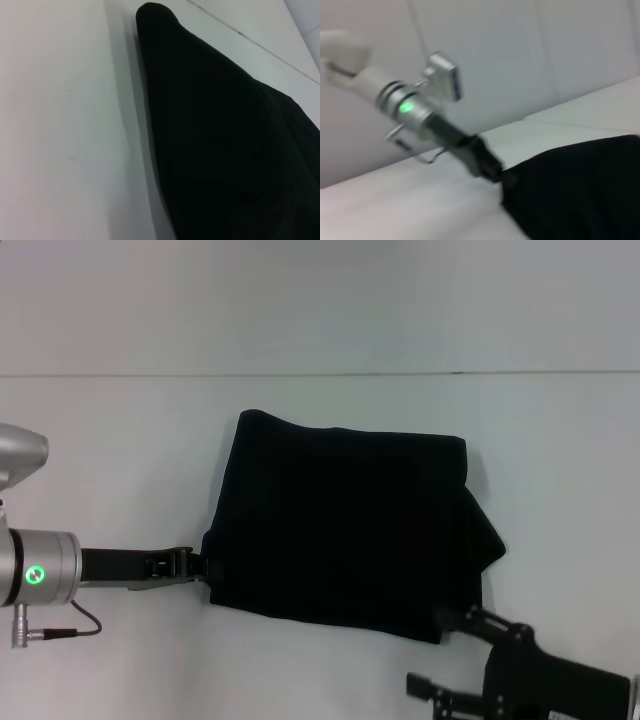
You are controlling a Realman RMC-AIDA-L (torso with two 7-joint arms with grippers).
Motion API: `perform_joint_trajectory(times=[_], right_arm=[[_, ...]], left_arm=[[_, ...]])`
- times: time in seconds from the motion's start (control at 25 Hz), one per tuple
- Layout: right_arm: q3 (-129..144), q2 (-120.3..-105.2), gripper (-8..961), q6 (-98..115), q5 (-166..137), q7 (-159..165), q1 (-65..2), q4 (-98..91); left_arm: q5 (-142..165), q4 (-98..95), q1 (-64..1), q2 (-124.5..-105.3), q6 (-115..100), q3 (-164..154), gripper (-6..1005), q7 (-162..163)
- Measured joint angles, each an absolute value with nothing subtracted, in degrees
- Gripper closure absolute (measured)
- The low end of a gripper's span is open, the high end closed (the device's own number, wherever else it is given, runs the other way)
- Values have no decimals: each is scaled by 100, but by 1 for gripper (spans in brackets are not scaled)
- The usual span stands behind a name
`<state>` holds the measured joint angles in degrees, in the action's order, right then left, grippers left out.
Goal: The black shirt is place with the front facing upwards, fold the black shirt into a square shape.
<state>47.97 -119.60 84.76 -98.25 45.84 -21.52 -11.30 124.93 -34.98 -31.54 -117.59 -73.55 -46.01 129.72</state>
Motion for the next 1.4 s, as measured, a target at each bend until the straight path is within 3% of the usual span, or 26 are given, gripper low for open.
perform_joint_trajectory(times=[0.08,1.4], right_arm=[[4817,-11975,23,8542,-10081,4625,-2234,-1152],[4880,-12014,22,6970,-10270,5917,-3346,-1144]], left_arm=[[12492,-3498,-3154,-11758,-7360,-4596,959,12969],[12197,-3467,-3105,-11782,-7520,-4517,959,12757]])
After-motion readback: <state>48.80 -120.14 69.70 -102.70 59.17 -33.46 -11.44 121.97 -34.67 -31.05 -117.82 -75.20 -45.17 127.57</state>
